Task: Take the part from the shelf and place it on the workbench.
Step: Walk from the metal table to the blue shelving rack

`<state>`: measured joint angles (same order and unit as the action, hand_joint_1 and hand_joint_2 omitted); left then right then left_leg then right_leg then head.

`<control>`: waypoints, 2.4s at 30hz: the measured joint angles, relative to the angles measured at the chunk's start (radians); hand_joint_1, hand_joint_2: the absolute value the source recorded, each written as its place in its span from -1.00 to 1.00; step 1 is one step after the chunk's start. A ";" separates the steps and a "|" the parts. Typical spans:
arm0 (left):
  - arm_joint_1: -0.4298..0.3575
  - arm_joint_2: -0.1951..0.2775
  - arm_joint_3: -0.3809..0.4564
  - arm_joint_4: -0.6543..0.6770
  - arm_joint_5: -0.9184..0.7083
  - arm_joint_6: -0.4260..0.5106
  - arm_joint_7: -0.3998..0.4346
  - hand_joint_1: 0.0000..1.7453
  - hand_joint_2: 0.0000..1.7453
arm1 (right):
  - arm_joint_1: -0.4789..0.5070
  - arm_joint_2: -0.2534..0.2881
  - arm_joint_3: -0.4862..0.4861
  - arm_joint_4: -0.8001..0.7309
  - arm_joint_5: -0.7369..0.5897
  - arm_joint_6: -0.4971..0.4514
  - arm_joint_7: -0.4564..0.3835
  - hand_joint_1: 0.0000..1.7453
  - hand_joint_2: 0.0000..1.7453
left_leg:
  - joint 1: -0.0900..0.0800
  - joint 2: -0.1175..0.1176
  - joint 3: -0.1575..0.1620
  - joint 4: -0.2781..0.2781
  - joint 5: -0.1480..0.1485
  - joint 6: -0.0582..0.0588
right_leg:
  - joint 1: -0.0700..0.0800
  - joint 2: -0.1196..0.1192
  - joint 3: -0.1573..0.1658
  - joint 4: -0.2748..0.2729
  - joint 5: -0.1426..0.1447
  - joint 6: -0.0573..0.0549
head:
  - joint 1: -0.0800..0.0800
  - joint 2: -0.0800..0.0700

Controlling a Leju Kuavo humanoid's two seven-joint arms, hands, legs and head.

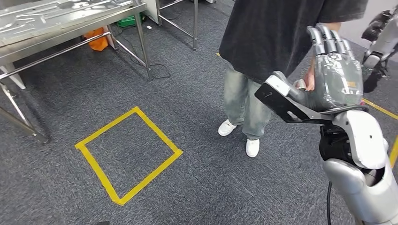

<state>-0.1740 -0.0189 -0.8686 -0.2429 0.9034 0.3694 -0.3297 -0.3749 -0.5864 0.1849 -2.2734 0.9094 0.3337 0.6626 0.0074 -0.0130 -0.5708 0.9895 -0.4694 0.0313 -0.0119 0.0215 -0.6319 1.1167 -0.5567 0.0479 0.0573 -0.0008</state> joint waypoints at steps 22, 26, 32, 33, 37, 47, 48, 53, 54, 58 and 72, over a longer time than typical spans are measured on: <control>-0.010 0.010 0.000 0.000 0.007 0.005 -0.007 -1.00 -1.00 | -0.027 0.007 0.008 0.006 -0.003 -0.047 0.000 -1.00 -1.00 | 0.003 -0.054 -0.053 0.095 -0.009 -0.023 | 0.010 0.044 0.075 -0.149 0.094 -0.051 | -0.017 0.000; -0.009 0.013 0.000 0.000 0.011 0.008 -0.014 -1.00 -1.00 | -0.025 0.007 0.007 0.008 -0.007 -0.075 0.000 -1.00 -1.00 | 0.003 -0.069 -0.009 0.005 0.002 -0.021 | 0.003 0.090 0.060 -0.144 0.096 -0.032 | -0.017 0.000; -0.007 0.021 0.000 0.000 0.021 0.018 -0.029 -1.00 -1.00 | 0.024 0.004 -0.011 0.000 -0.013 -0.172 0.000 -1.00 -1.00 | 0.009 0.020 0.004 -0.009 -0.001 -0.008 | 0.002 -0.008 -0.060 0.093 -0.023 0.005 | 0.008 0.000; -0.005 0.024 0.000 0.001 0.023 0.020 -0.030 -1.00 -1.00 | 0.042 0.004 -0.016 -0.002 -0.015 -0.187 0.000 -1.00 -1.00 | 0.008 0.035 0.005 -0.009 -0.003 -0.008 | 0.000 -0.014 -0.081 0.132 -0.031 0.008 | 0.012 0.000; -0.002 0.032 0.001 0.001 0.032 0.023 -0.030 -1.00 -1.00 | 0.090 0.003 -0.037 -0.018 -0.017 -0.235 0.000 -1.00 -1.00 | 0.006 0.087 0.020 -0.009 -0.017 -0.019 | -0.001 -0.058 0.008 -0.044 0.082 0.008 | 0.022 0.000; 0.014 0.053 0.002 0.001 0.063 0.024 -0.051 -1.00 -1.00 | 0.137 -0.005 -0.066 -0.055 -0.011 -0.341 0.000 -1.00 -1.00 | 0.008 0.002 -0.076 0.225 -0.157 -0.058 | 0.007 -0.020 0.057 -0.147 0.104 -0.057 | -0.010 0.000; 0.017 0.054 0.003 0.002 0.064 0.025 -0.050 -1.00 -1.00 | 0.141 -0.005 -0.066 -0.055 -0.012 -0.342 0.000 -1.00 -1.00 | 0.008 0.004 -0.104 0.272 -0.166 -0.057 | 0.009 -0.008 0.057 -0.147 0.104 -0.058 | -0.013 0.000; 0.028 0.059 0.003 0.002 0.069 0.023 -0.050 -1.00 -1.00 | 0.147 -0.005 -0.065 -0.055 -0.012 -0.347 0.000 -1.00 -1.00 | 0.009 -0.063 -0.037 0.078 -0.017 -0.031 | 0.012 0.055 0.059 -0.139 0.097 -0.054 | -0.016 0.000; 0.030 0.060 0.003 0.002 0.070 0.022 -0.051 -1.00 -1.00 | 0.148 -0.005 -0.065 -0.055 -0.012 -0.348 0.000 -1.00 -1.00 | 0.010 -0.086 -0.020 0.039 -0.007 -0.027 | 0.010 0.066 0.055 -0.136 0.096 -0.049 | -0.016 0.000; 0.040 0.058 0.005 0.003 0.072 0.014 -0.058 -1.00 -1.00 | 0.162 -0.007 -0.065 -0.056 -0.009 -0.352 0.000 -1.00 -1.00 | 0.009 -0.056 0.002 0.004 -0.014 -0.020 | 0.002 0.088 0.041 -0.128 0.090 -0.025 | -0.015 0.000; 0.039 0.046 0.009 0.006 0.057 0.001 -0.053 -1.00 -1.00 | 0.184 -0.013 -0.057 -0.063 -0.009 -0.371 0.000 -1.00 -1.00 | 0.000 0.135 0.043 -0.006 -0.048 -0.036 | 0.016 -0.068 0.053 -0.141 0.099 -0.034 | 0.017 0.000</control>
<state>-0.1355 0.0276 -0.8595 -0.2370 0.9606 0.3703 -0.3830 -0.1911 -0.5994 0.1277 -2.3365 0.9002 -0.0368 0.6626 0.0076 0.1223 -0.5277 0.9834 -0.5175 -0.0050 0.0042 -0.0463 -0.5793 0.9756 -0.4575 0.0138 0.0743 -0.0008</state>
